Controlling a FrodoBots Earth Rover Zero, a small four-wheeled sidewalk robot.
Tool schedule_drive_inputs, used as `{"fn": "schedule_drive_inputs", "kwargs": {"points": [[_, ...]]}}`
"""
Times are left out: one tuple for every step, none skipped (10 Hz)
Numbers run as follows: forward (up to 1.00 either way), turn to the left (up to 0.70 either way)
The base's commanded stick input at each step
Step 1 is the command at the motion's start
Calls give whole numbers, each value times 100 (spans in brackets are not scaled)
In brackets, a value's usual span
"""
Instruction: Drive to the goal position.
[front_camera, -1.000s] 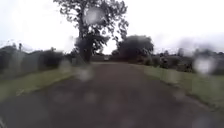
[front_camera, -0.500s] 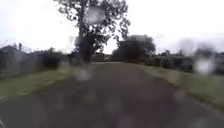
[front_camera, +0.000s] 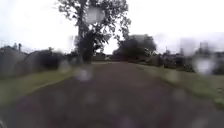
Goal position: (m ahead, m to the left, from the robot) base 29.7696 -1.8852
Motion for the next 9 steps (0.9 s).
{"fn": "schedule_drive_inputs", "kwargs": {"points": [[100,0],[100,0],[100,0],[100,0],[100,0],[100,0],[100,0],[100,0],[100,0]]}}
